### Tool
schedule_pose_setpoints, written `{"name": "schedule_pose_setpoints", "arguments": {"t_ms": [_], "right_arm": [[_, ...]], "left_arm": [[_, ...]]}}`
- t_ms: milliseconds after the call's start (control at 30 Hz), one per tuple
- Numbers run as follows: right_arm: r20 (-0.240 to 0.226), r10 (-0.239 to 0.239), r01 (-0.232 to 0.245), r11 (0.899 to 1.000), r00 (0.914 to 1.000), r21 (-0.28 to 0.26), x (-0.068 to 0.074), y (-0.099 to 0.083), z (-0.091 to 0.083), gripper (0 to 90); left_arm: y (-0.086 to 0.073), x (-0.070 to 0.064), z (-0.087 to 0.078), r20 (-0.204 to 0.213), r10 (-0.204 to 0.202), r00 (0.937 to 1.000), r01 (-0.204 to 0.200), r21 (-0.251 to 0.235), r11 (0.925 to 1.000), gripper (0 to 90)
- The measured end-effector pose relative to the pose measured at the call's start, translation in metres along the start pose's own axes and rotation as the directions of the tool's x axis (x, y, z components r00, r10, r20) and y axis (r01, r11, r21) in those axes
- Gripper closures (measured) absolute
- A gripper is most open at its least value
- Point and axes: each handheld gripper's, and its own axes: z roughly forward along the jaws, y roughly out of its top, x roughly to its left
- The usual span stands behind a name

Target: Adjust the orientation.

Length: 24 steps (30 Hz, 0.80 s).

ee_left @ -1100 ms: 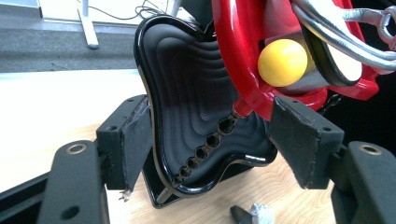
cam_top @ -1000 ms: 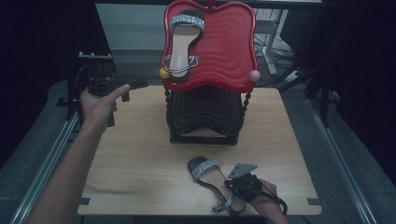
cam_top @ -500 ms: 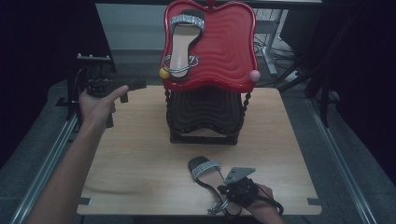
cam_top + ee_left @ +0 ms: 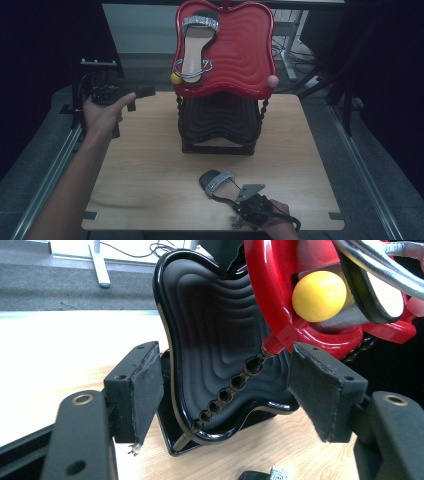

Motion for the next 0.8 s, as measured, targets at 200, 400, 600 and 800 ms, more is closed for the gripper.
{"name": "schedule_pose_setpoints", "arguments": {"t_ms": [200, 400, 600, 800], "right_arm": [[0.047, 0.03, -0.03, 1.0, 0.9985, -0.003, -0.015, -0.007, -0.003, 90.0], [0.041, 0.032, -0.031, 0.999, 0.9987, -0.008, -0.017, -0.008, -0.003, 90.0], [0.014, 0.05, -0.049, 0.997, 0.9987, -0.055, -0.018, -0.006, -0.012, 88.0], [-0.055, 0.07, -0.076, 0.988, 0.996, -0.132, -0.023, -0.001, -0.025, 68.8]], "left_arm": [[-0.001, 0.0, 0.001, 0.002, -0.003, 1.0, 0.003, 0.001, 1.0, 30.6], [0.0, -0.001, 0.0, 0.003, 0.004, 1.0, -0.004, -0.003, 1.0, 30.6], [0.0, 0.0, 0.0, 0.002, 0.003, 1.0, -0.003, -0.004, 1.0, 30.6], [-0.002, 0.0, 0.001, 0.002, 0.004, 1.0, -0.004, -0.004, 1.0, 30.7]]}}
